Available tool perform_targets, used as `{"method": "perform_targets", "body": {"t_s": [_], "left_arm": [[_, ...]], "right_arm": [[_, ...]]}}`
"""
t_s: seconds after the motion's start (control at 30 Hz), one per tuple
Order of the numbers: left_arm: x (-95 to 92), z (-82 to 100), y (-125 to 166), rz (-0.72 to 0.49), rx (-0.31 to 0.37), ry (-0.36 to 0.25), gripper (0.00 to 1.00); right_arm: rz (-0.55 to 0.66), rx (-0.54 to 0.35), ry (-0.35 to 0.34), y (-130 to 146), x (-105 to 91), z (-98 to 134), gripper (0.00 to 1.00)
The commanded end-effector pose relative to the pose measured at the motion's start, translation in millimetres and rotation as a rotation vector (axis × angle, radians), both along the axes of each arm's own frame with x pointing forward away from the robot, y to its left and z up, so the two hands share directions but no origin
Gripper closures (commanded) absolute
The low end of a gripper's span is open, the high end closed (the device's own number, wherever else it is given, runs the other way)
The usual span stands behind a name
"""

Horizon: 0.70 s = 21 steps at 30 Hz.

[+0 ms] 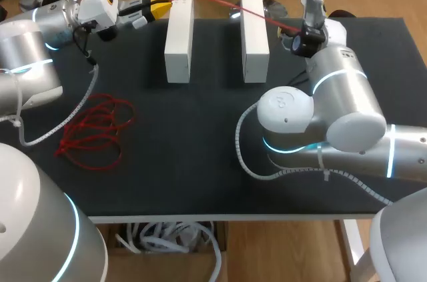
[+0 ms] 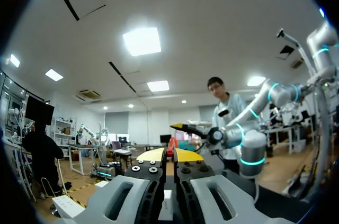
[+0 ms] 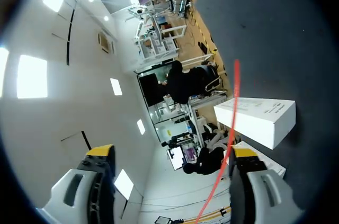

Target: Grab the tape and strap the tape.

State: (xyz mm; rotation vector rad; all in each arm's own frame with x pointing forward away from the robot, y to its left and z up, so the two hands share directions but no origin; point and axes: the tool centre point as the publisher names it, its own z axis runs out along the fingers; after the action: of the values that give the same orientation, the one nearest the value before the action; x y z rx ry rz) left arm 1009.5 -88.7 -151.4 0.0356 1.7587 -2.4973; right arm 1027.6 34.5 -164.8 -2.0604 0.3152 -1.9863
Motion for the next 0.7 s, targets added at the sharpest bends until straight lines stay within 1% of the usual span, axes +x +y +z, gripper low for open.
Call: {"method": "perform_targets", "body": {"t_s": [0.03,0.07,0.1,0.17,0.37,0.7], "left_arm": [[-1.3,0.2,0,0.004,0.001,-0.001,1.0],[-1.3,0.2,0,0.004,0.001,-0.001,1.0],[-1.3,0.2,0,0.004,0.001,-0.001,1.0],[-1.3,0.2,0,0.004,0.001,-0.001,1.0],[-1.3,0.2,0,0.004,0.001,-0.001,1.0],[-1.3,0.2,0,0.004,0.001,-0.001,1.0]], "right_arm": [[-0.001,-0.001,0.003,-1,0.5,2,0.34],[-0.002,-0.001,0.003,-1,0.4,2,0.45],[-0.002,-0.002,0.003,-1,0.1,2,0.51],[-0.003,-0.002,0.004,-1,-0.3,2,0.55],[0.0,-0.001,0.006,1,-3.1,2,0.6],[0.006,0.013,0.014,5,-13.5,0,0.55]]}}
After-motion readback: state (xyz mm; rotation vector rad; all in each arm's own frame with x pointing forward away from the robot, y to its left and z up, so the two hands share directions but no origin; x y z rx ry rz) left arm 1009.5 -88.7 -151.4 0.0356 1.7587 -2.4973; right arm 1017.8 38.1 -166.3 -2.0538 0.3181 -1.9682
